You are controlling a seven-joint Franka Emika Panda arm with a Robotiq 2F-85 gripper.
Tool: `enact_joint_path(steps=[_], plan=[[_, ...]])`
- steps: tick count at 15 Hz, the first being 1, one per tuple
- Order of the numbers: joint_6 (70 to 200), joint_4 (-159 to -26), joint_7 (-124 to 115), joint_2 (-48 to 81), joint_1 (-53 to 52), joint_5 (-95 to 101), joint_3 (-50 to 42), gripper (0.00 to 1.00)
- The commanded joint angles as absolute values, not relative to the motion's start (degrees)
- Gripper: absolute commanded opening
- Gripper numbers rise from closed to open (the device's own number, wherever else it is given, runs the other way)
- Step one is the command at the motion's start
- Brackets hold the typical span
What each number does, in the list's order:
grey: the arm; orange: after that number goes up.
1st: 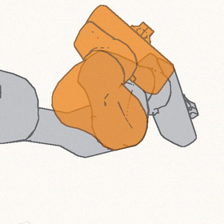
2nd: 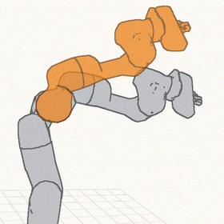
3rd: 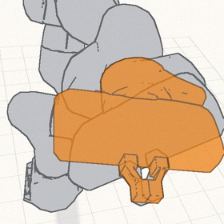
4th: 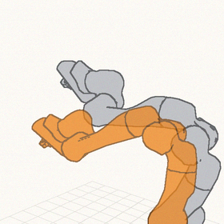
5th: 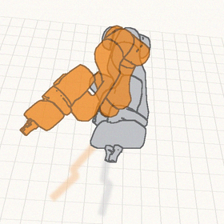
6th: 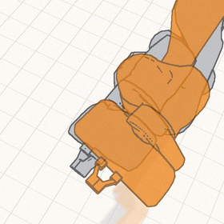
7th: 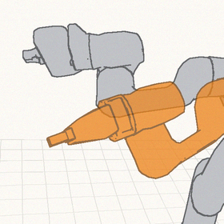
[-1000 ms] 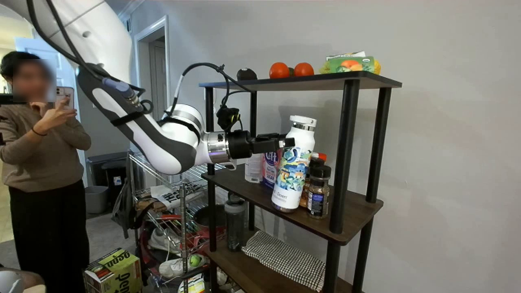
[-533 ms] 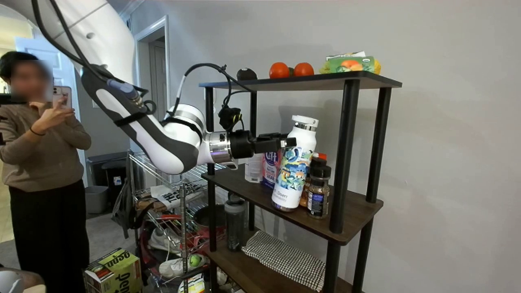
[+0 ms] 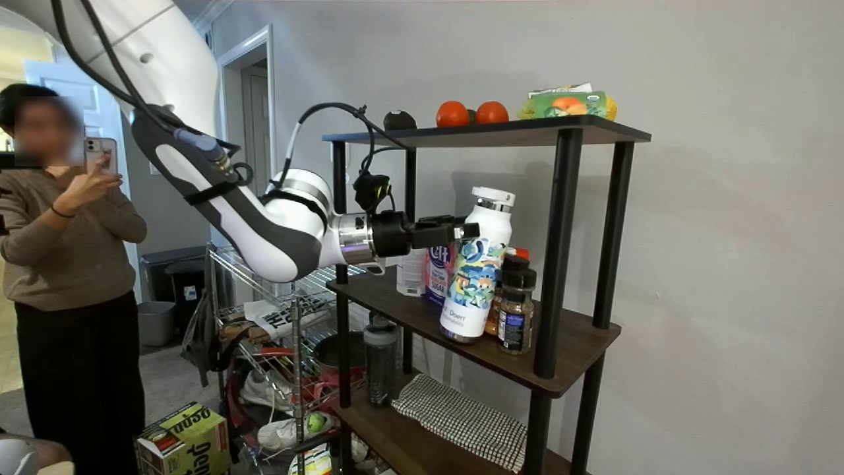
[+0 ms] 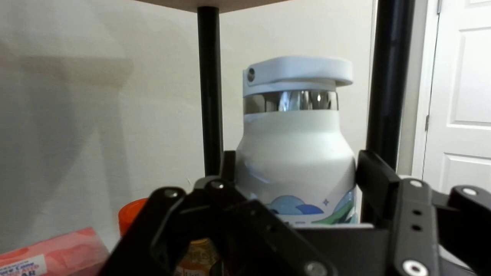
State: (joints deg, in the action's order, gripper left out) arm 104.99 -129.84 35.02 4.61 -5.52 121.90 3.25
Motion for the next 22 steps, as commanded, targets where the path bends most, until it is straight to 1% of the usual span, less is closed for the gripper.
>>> enact_joint_path(steps=[1,5,6,7,8,10,18,22], plan=[[103.78,-130.47,36.13,3.97,-5.72,122.08,3.98,0.53],[103.71,-130.94,36.14,3.7,-5.9,121.8,4.42,0.53],[103.7,-130.96,36.36,3.72,-5.94,121.62,4.46,0.65],[103.68,-130.98,36.35,3.72,-5.96,121.67,4.49,0.93],[103.58,-131.03,36.39,3.7,-6.0,121.7,4.51,0.94],[103.61,-131.07,36.39,3.68,-6.06,121.68,4.55,1.0],[103.8,-131.26,36.51,3.52,-6.16,121.36,4.56,1.0],[104.53,-133.79,37.51,0.75,-6.71,119.05,5.29,1.0]])
